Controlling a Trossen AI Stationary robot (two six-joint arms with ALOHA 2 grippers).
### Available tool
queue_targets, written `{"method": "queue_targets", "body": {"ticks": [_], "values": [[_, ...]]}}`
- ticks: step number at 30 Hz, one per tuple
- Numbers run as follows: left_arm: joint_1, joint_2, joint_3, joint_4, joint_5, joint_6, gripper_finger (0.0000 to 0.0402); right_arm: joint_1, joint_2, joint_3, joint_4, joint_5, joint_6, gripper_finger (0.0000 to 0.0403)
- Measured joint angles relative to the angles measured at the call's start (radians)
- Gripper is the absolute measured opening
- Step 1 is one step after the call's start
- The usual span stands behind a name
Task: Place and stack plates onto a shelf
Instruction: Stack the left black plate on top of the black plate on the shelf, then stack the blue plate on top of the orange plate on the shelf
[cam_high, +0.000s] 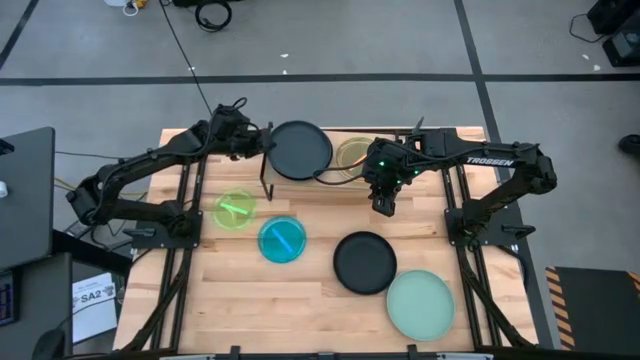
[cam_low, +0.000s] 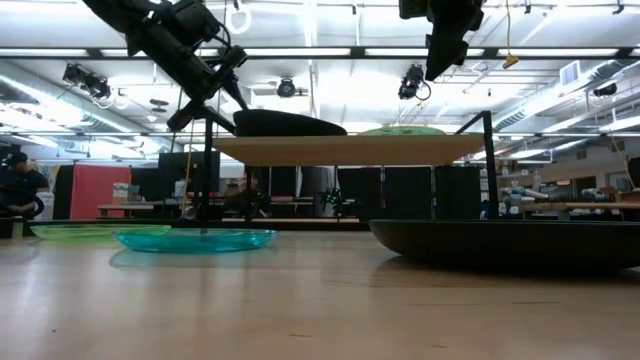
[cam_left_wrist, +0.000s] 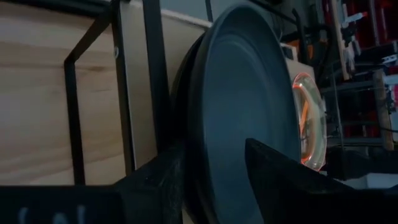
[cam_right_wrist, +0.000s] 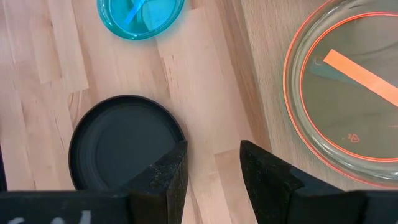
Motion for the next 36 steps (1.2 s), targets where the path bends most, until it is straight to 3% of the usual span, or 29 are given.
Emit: {"method": "queue_targets", "body": {"ticks": [22, 36], "values": [[0.053, -0.008, -0.001, 0.043, -0.049, 0.027, 0.0172, 0.0, 0.0, 0.0, 0.0, 0.0, 0.002, 0.0151], [0.05, -0.065, -0.001, 0.024, -0.045, 0.233, 0.0172, 0.0, 0.0, 0.0, -0.001, 0.0, 0.002, 0.0151]]}}
